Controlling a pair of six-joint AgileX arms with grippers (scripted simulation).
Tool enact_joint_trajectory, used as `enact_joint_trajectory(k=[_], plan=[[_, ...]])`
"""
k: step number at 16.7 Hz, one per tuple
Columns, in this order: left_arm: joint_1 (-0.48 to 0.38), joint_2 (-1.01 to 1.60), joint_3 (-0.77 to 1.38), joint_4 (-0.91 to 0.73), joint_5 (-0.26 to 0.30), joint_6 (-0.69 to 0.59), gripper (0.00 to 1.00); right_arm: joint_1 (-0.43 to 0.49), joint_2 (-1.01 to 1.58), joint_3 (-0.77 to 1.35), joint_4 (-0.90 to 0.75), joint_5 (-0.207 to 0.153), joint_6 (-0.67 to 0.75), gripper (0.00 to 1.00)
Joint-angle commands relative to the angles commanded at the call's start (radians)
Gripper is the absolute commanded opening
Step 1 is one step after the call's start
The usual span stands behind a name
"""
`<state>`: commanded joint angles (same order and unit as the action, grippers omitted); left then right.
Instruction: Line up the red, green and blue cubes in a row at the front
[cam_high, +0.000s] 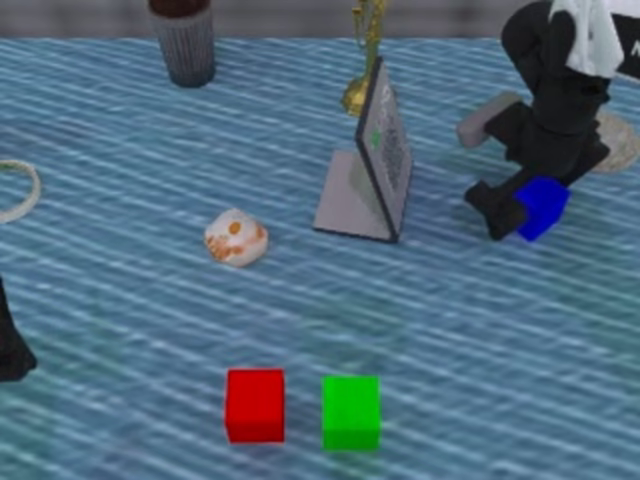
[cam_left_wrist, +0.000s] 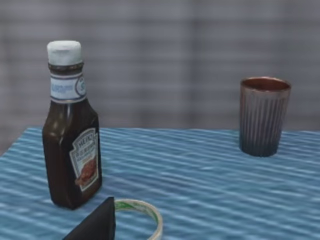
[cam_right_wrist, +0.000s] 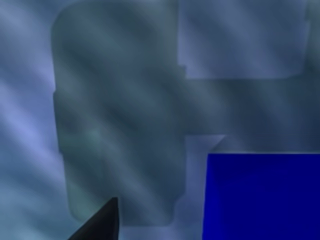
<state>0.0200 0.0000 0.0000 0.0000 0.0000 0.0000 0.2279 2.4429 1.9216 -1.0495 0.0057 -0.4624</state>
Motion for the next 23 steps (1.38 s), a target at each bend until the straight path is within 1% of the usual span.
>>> enact_joint_trajectory(k=[12,13,20,21,23], plan=[[0.0,0.0,0.0,0.0,0.0,0.0,1.0,0.0,0.0,0.0,0.0,0.0,0.0,0.02],[0.0,0.0,0.0,0.0,0.0,0.0,1.0,0.0,0.0,0.0,0.0,0.0,0.0,0.0],[0.0,0.0,0.0,0.0,0.0,0.0,1.0,0.0,0.0,0.0,0.0,0.0,0.0,0.0],[0.0,0.0,0.0,0.0,0.0,0.0,1.0,0.002,-0.025,0.003,-0.01,-0.009,0.007,0.0],[0.0,0.0,0.0,0.0,0.0,0.0,1.0,0.003,-0.026,0.019,-0.027,-0.01,0.006,0.0]])
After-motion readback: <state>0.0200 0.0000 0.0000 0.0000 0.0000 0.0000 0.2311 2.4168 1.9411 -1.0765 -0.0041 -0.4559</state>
